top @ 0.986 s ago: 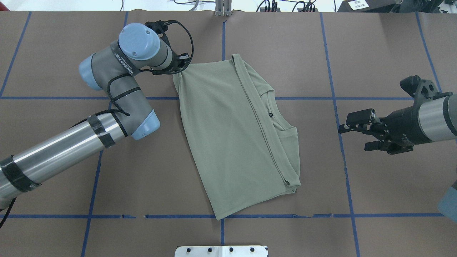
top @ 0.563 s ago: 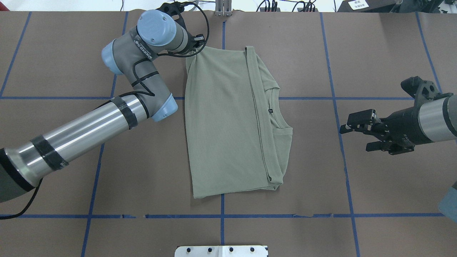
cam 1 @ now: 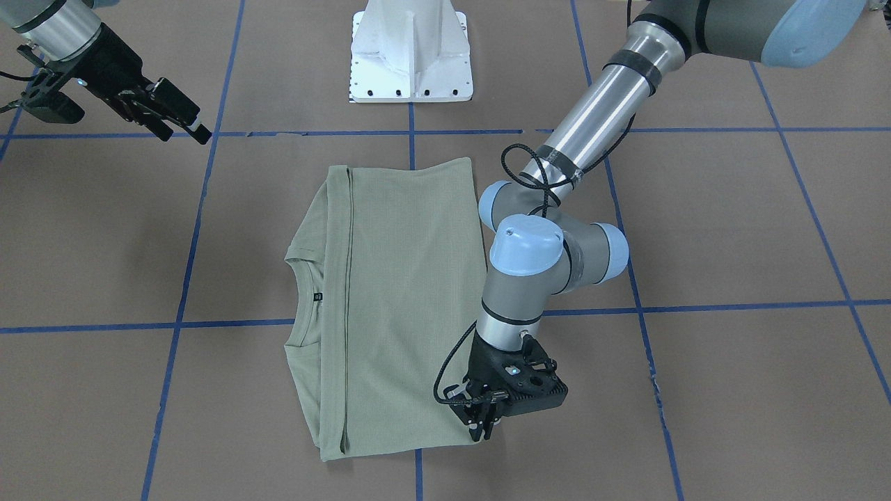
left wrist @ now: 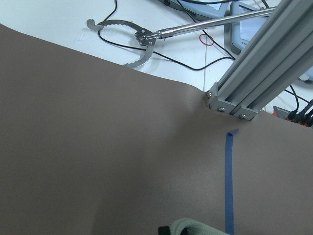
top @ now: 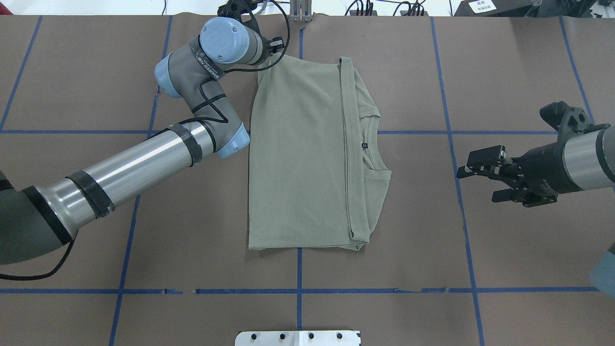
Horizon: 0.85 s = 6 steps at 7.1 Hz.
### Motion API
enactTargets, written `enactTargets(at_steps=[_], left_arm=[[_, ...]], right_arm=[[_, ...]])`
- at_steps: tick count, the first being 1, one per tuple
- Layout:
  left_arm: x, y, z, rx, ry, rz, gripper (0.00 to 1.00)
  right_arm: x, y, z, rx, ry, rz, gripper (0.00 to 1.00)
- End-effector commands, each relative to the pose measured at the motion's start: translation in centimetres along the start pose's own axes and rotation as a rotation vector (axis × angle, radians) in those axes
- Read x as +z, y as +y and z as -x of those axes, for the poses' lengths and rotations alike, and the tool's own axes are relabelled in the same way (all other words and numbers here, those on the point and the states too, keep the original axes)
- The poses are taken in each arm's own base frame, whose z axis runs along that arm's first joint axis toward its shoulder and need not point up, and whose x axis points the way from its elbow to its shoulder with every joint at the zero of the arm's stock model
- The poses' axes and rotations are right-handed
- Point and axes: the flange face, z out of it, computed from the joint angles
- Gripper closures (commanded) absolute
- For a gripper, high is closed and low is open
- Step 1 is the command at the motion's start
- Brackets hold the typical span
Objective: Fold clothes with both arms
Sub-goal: 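Release the shirt and raise the left gripper while the right arm approaches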
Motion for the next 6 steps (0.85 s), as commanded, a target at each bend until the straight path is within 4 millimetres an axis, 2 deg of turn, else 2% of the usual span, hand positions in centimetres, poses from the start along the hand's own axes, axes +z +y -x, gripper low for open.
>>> enactTargets(at_steps=[1, 2, 3, 4, 5, 6], left_arm=[[-1.2, -2.8, -0.1, 0.022, 0.028, 0.006, 0.00], [-2.5, -5.5, 0.6, 0.058, 0.058, 0.071, 0.00], [-3.5, -5.6, 3.5, 0.076, 0.078, 0.120, 0.00], [-6.1, -5.8, 6.6, 0.105, 0.099, 0.170, 0.00], [-8.1, -5.6, 8.2, 0.126, 0.103, 0.193, 0.00], [-9.8, -4.0, 12.1, 0.129, 0.113, 0.214, 0.00]], right_arm=[[0.3, -0.5, 0.1, -0.003, 0.006, -0.008, 0.00], [1.5, -1.4, 0.5, -0.035, 0.012, -0.020, 0.00], [3.3, -2.4, 2.3, -0.067, 0.038, -0.033, 0.00], [4.9, -3.2, 5.6, -0.082, 0.110, -0.033, 0.00], [6.4, -3.2, 10.5, -0.129, 0.188, -0.042, 0.00], [8.8, -2.9, 14.5, -0.204, 0.270, -0.066, 0.00]])
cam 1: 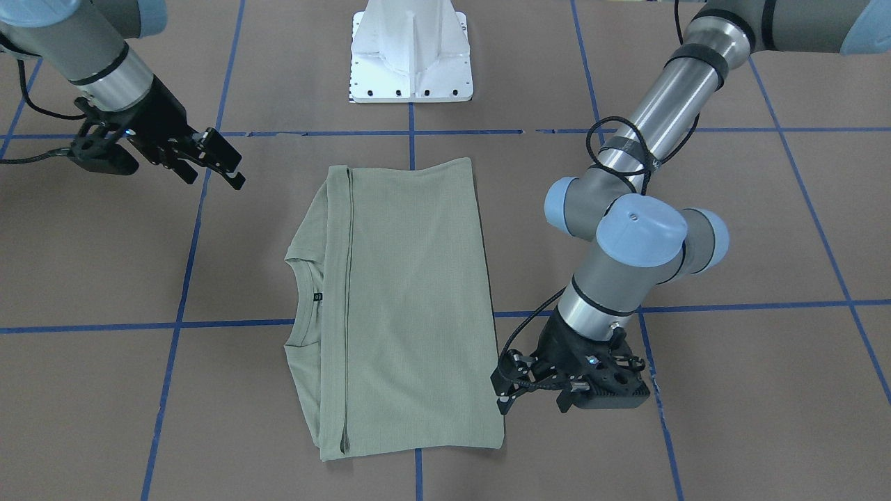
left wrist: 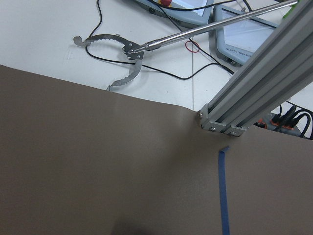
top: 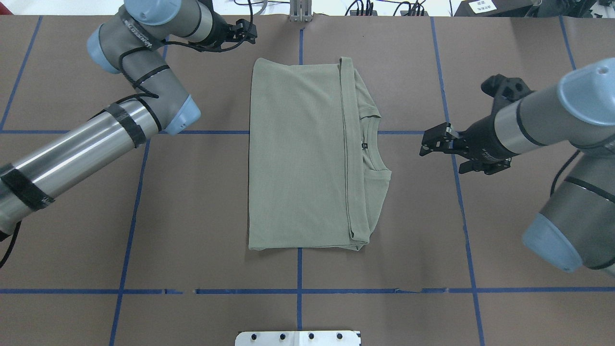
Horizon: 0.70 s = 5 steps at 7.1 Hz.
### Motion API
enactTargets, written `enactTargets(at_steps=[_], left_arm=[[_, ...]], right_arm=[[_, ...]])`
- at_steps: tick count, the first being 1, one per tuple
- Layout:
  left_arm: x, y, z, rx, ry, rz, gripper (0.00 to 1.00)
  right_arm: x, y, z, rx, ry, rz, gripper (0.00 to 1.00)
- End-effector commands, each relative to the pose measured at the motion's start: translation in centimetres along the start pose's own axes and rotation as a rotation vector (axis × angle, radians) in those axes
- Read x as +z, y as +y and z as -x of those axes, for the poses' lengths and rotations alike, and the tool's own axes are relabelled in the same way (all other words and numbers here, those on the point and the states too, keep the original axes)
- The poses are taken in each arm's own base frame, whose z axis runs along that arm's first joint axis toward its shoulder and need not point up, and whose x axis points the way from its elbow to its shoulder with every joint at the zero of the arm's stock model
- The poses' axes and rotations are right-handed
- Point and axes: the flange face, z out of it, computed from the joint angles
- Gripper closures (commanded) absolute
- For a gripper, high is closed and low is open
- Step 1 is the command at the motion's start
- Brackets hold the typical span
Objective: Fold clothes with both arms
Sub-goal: 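Release the shirt and raise the left gripper while the right arm approaches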
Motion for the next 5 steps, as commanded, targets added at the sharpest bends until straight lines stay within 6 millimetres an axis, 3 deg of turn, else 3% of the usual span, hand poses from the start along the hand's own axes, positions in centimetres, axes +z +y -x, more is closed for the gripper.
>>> enactTargets(at_steps=[1, 2, 3, 4, 5], left_arm=[[-5.1, 3.3, 5.5, 0.017, 0.045, 0.052, 0.00], [-8.3, 4.4, 7.1, 0.047, 0.073, 0.063, 0.00], [-10.3, 5.0, 7.3, 0.051, 0.065, 0.070, 0.00], [-11.7, 6.1, 8.1, 0.051, 0.063, 0.073, 0.00], [-12.0, 6.3, 8.3, 0.051, 0.064, 0.071, 0.00]], right_arm=[[3.0, -0.9, 8.1, -0.146, 0.136, -0.013, 0.00], [5.2, -2.2, 10.0, -0.198, 0.164, 0.000, 0.00], [7.1, -3.4, 12.1, -0.216, 0.188, 0.009, 0.00], [10.1, -4.5, 14.0, -0.246, 0.236, 0.027, 0.00], [13.1, -3.5, 15.9, -0.328, 0.284, 0.019, 0.00]])
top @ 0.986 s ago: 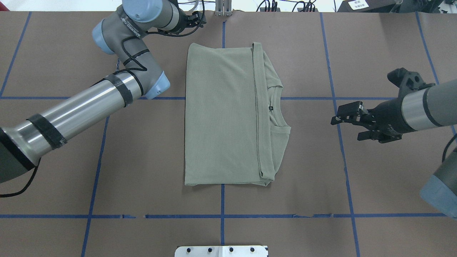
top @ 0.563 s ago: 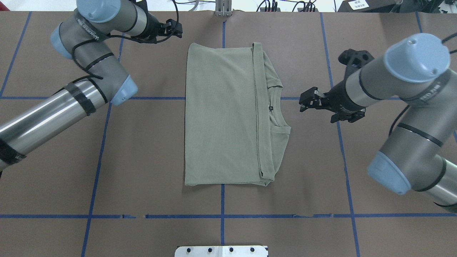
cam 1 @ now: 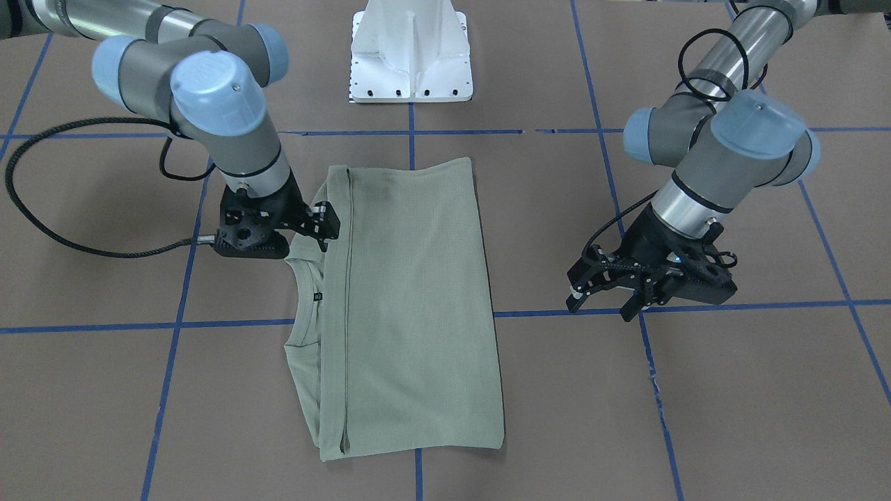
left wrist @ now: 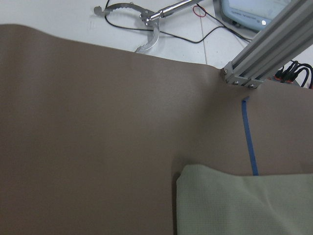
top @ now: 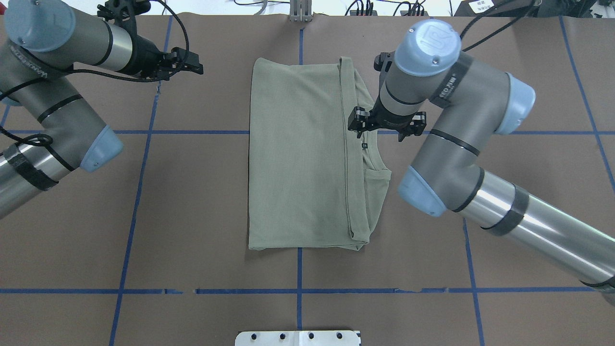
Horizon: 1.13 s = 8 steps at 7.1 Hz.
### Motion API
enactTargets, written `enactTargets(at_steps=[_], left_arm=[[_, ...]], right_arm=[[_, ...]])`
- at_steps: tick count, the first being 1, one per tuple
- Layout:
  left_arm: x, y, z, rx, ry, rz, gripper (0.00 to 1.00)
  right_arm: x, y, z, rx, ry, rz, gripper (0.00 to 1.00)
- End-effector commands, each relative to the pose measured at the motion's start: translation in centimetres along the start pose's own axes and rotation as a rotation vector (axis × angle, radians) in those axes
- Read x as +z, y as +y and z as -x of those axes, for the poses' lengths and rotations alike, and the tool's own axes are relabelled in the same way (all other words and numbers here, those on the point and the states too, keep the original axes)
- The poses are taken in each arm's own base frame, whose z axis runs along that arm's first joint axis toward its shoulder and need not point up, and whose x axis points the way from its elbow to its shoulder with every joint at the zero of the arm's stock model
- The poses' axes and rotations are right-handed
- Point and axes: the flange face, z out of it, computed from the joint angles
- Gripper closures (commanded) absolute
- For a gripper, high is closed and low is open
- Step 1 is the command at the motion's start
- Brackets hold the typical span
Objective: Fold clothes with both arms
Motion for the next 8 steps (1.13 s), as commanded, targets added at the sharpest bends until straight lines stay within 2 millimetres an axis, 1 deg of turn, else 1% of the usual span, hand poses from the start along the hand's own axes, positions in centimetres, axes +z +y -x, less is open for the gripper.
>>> enactTargets(at_steps=[1, 2, 3, 4, 6, 8], left_arm=[[-1.1, 0.8, 0.3, 0.003, 0.000, 0.001, 0.00], [-1.0, 1.0, 0.3, 0.004, 0.001, 0.004, 0.00], [-0.9, 1.0, 0.3, 0.003, 0.001, 0.005, 0.00], [-0.9, 1.0, 0.3, 0.003, 0.001, 0.005, 0.00], [-0.6, 1.2, 0.2, 0.002, 0.001, 0.010, 0.00], [-0.4, 1.3, 0.2, -0.003, 0.000, 0.014, 0.00]], right_arm=[[4.2, -0.5, 5.3, -0.097, 0.089, -0.004, 0.00], [5.2, -1.0, 7.8, -0.102, 0.110, 0.012, 0.00], [6.4, -0.4, 8.0, -0.111, 0.129, 0.015, 0.00], [8.3, -0.1, 7.9, -0.123, 0.169, 0.015, 0.00], [9.3, 0.1, 7.0, -0.118, 0.210, 0.039, 0.00], [9.7, 0.3, 6.3, -0.137, 0.248, 0.064, 0.00]])
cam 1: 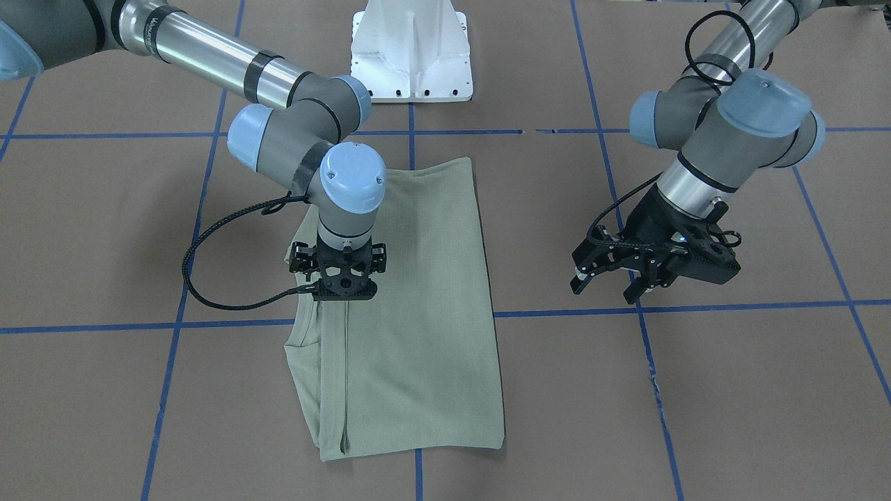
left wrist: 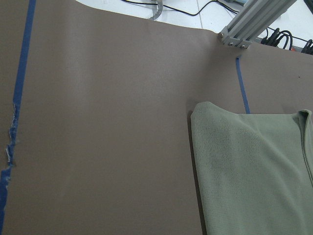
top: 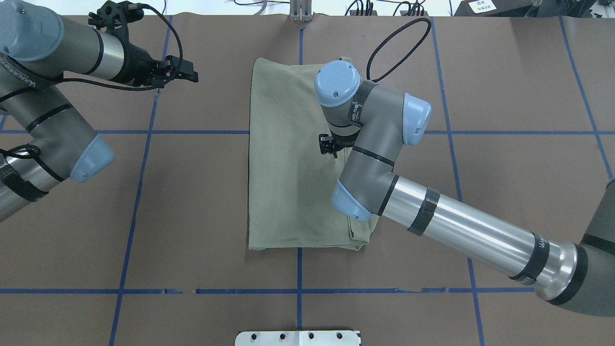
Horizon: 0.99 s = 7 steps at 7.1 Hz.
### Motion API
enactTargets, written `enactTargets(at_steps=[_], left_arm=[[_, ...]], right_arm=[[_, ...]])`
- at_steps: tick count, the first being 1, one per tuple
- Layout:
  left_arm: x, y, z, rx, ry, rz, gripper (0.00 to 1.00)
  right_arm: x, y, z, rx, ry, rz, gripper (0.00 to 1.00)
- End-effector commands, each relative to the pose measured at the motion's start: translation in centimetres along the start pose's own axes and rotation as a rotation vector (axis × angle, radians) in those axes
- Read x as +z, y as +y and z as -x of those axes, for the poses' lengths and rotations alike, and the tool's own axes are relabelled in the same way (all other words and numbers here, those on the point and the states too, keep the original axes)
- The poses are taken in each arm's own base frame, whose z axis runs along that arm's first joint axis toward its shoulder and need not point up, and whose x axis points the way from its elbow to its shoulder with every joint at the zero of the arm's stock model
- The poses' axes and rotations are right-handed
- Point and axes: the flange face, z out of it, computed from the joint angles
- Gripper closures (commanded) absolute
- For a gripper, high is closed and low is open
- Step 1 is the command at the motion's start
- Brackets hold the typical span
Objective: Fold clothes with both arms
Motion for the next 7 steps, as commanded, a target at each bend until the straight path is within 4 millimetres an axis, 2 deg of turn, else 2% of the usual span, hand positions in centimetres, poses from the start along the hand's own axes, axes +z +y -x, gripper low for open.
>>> enactTargets(at_steps=[1, 3, 6, 7], left_arm=[[0.2, 0.1, 0.0, -0.005, -0.001, 0.003, 0.00], [0.3, 0.2, -0.1, -0.005, 0.000, 0.006, 0.00], [0.3, 0.1, -0.2, -0.004, 0.001, 0.006, 0.00], [0.5, 0.4, -0.3, -0.006, 0.001, 0.012, 0.00]], right_arm=[[0.6, 0.1, -0.6, -0.012, 0.027, 0.018, 0.00], [1.6, -0.1, -1.1, -0.026, 0.054, 0.021, 0.00], [1.6, -0.5, -1.6, -0.033, 0.059, 0.019, 0.00], [1.5, -0.9, -2.3, -0.025, 0.058, 0.016, 0.00]])
